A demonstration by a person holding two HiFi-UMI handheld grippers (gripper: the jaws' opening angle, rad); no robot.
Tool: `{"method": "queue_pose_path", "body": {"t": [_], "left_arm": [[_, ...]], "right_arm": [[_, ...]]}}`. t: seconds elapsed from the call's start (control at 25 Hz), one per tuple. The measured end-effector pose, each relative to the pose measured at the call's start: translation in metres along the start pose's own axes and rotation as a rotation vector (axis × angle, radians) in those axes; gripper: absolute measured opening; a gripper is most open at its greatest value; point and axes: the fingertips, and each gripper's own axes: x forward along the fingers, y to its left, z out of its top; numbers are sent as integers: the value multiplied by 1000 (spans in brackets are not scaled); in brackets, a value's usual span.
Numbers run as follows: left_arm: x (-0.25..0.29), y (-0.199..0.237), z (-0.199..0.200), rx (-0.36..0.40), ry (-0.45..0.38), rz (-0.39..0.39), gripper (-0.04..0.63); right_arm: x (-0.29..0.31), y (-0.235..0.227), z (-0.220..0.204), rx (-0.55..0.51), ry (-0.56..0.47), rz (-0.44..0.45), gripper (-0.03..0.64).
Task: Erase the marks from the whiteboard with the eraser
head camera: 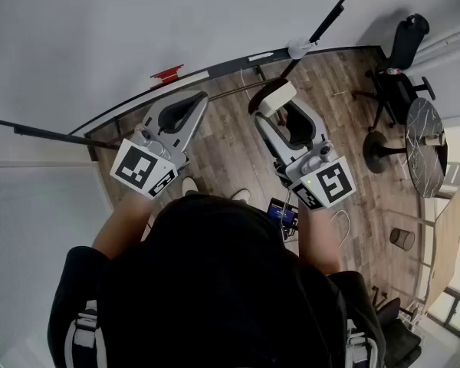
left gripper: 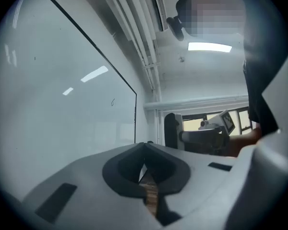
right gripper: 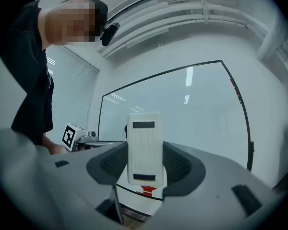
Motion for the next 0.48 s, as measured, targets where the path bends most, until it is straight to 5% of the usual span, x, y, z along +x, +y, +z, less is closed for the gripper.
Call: {"method": "queue_pose_path", "body": {"t": [0.48], "left_arm": [[-8,-15,-5,-1,25,14,6]], "right_arm": [[-24,-2,-13,-75,63,-108,225]]}}
